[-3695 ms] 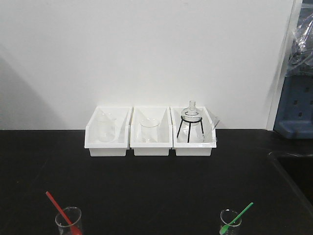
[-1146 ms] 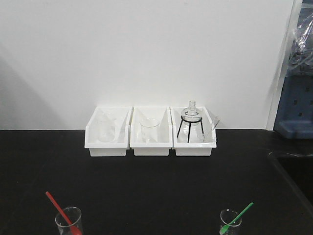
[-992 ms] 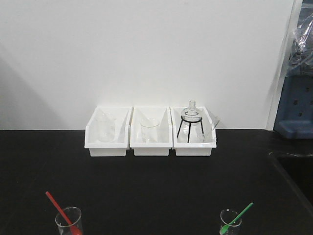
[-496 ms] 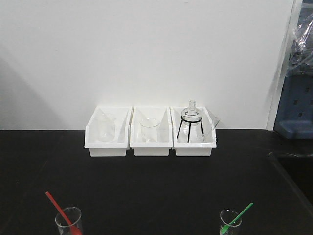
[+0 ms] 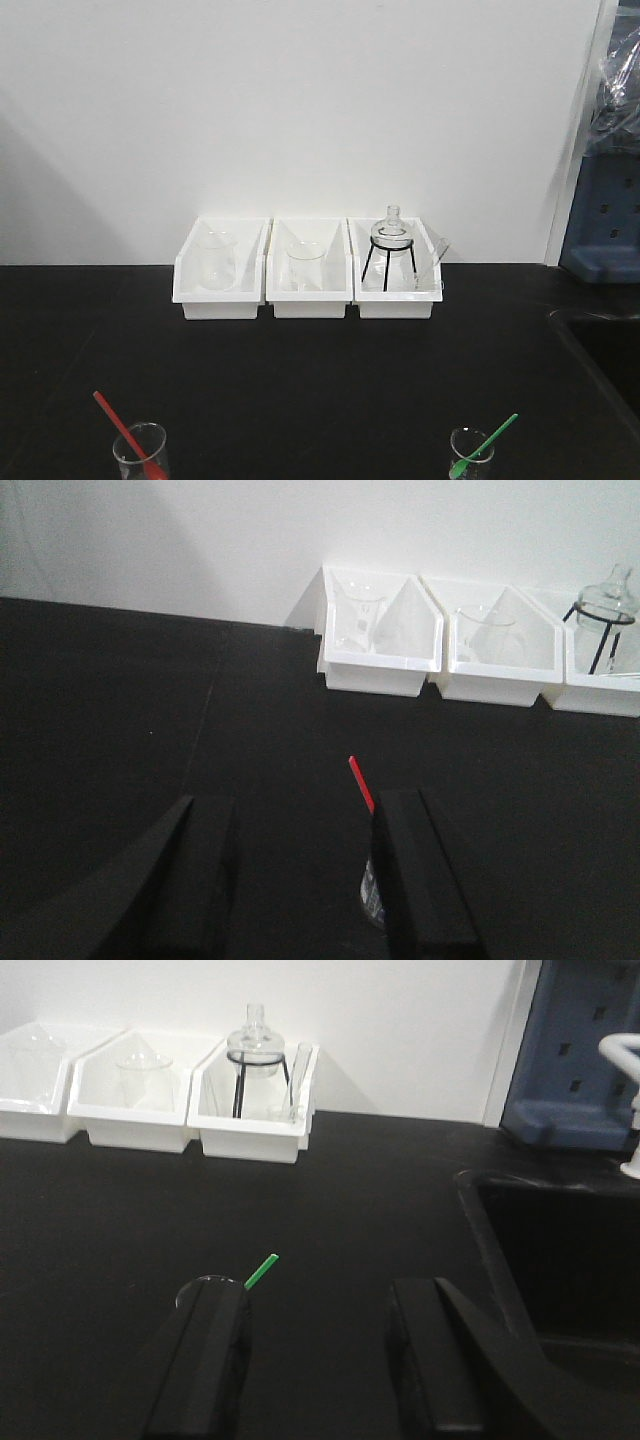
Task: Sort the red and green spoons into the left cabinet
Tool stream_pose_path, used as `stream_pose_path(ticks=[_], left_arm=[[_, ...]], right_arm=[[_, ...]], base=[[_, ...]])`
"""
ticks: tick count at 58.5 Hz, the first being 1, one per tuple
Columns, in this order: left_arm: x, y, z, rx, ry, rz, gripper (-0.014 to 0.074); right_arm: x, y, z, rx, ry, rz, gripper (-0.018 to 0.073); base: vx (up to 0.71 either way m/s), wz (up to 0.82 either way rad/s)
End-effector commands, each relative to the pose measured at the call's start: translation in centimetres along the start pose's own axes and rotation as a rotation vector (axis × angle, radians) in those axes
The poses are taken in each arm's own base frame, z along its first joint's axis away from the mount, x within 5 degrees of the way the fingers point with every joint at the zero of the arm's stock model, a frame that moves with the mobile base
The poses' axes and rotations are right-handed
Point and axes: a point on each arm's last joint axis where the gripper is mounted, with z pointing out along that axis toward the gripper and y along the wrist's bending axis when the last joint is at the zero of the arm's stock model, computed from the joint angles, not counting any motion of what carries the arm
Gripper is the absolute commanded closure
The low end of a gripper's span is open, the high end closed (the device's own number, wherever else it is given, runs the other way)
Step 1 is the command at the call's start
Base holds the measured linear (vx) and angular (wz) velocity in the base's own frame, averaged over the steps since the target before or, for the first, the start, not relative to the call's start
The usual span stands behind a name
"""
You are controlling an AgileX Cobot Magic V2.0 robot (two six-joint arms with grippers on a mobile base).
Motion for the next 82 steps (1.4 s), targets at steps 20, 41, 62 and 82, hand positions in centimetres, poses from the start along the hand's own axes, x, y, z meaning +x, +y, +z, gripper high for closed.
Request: stream_pose_path(ticks=[20, 41, 62, 82], left_arm=[[-0.9, -1.6, 5.3, 0.103, -0.152, -0.125, 0.0154], [1.0, -1.9, 9.8, 0.174, -0.232, -0.214, 0.0154], [5.4, -2.1, 13.7, 0.249, -0.211, -0.226, 0.0154], [6.2, -2.3, 17.9, 0.256, -0.221, -0.257, 0.0154]], right_arm=[[-1.6, 0.1, 5.3, -0.024, -0.213, 0.113, 0.0162], [-0.8, 0.1, 6.6, -0.032, -0.182, 0.182, 0.0162], [0.7, 0.2, 8.0, -0.021, -0.099, 0.144, 0.0162], [1.3, 0.2, 9.1, -0.029, -0.113, 0.144, 0.0162]], base=[[0.00, 0.00], [0.00, 0.00], [0.00, 0.00], [0.00, 0.00]])
